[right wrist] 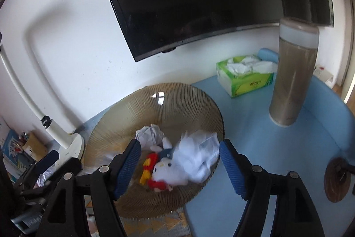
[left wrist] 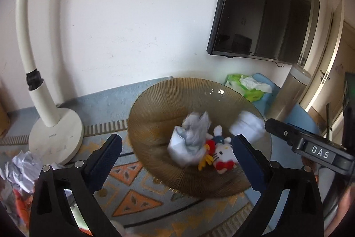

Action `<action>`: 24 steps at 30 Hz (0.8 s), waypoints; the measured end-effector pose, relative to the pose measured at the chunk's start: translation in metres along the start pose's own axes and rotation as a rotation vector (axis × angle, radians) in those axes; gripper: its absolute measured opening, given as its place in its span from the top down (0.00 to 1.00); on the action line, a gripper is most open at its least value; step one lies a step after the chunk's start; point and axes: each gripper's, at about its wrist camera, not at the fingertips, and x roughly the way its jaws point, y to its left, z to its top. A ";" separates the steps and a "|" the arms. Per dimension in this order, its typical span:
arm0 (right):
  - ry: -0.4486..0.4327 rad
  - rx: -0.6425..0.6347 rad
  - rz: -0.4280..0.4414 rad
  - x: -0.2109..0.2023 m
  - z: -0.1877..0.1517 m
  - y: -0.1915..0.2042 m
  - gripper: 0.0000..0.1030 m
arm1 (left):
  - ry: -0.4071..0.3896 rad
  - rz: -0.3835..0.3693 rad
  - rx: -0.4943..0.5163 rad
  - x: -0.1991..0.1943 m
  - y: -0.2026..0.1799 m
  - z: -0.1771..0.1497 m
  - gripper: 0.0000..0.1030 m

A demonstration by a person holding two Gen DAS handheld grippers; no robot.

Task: Organize objects
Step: 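Carry both paper balls to the amber bowl and release them, then return both tools to the table toward the red snack bag and plaid bow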

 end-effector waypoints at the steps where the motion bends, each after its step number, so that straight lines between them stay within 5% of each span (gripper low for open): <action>1: 0.002 -0.002 0.000 -0.001 -0.003 0.000 0.30 | -0.005 0.007 -0.005 -0.006 0.004 -0.002 0.03; 11: 0.031 -0.047 0.109 -0.049 -0.046 0.035 0.30 | -0.125 0.089 -0.100 -0.126 0.064 -0.028 0.03; 16: 0.015 -0.096 0.187 -0.081 -0.068 0.073 0.30 | -0.205 0.222 -0.110 -0.203 0.097 -0.052 0.01; 19: 0.029 -0.131 0.237 -0.088 -0.098 0.100 0.29 | -0.243 0.383 -0.178 -0.227 0.128 -0.086 0.01; 24: 0.106 -0.258 0.305 -0.074 -0.157 0.153 0.29 | -0.157 0.497 -0.315 -0.216 0.194 -0.151 0.01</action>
